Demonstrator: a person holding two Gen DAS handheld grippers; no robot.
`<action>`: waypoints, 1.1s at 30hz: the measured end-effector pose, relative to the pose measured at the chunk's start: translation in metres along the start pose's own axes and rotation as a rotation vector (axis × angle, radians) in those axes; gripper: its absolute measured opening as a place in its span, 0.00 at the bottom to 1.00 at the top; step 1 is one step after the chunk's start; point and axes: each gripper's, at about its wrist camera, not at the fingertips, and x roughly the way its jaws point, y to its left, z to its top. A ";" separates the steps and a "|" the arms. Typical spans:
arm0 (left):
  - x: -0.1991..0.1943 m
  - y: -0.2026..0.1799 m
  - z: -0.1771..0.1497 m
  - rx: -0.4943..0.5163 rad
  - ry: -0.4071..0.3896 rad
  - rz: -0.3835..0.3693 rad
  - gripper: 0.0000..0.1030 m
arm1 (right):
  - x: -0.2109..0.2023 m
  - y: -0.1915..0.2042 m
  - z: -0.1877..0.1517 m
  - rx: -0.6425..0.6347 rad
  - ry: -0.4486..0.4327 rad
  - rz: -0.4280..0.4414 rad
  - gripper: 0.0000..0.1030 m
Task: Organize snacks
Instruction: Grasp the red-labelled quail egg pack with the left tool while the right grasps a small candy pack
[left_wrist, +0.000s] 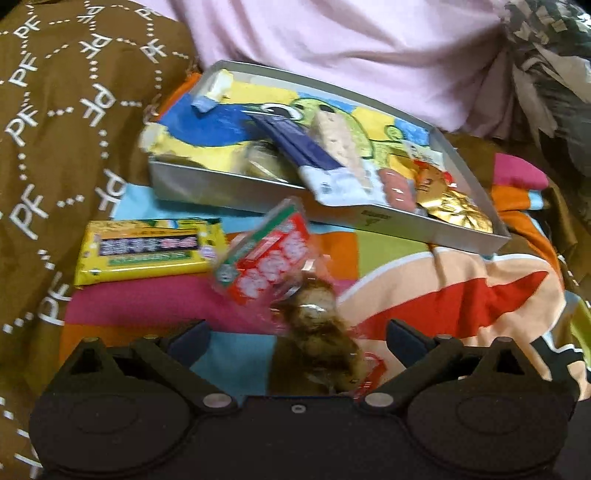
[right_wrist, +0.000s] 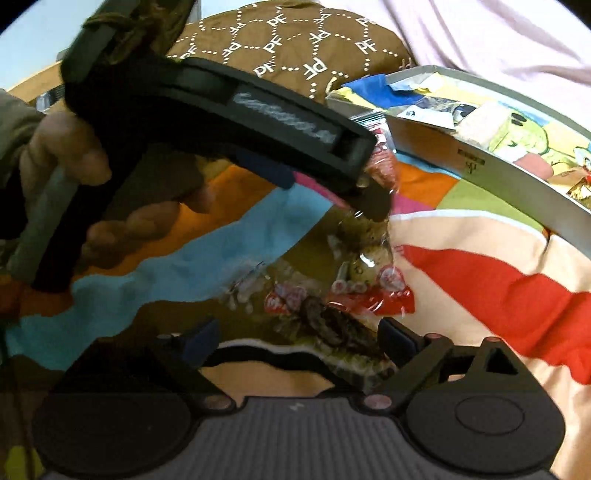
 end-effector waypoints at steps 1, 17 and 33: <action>0.001 -0.004 0.000 0.009 0.002 -0.004 0.95 | -0.002 0.001 -0.001 -0.003 0.002 0.008 0.92; 0.030 -0.039 0.006 -0.001 0.060 0.248 0.83 | -0.001 0.012 -0.002 -0.024 -0.023 -0.055 0.91; -0.003 -0.010 0.000 -0.089 0.059 0.306 0.58 | 0.000 0.011 0.001 -0.055 -0.003 -0.043 0.91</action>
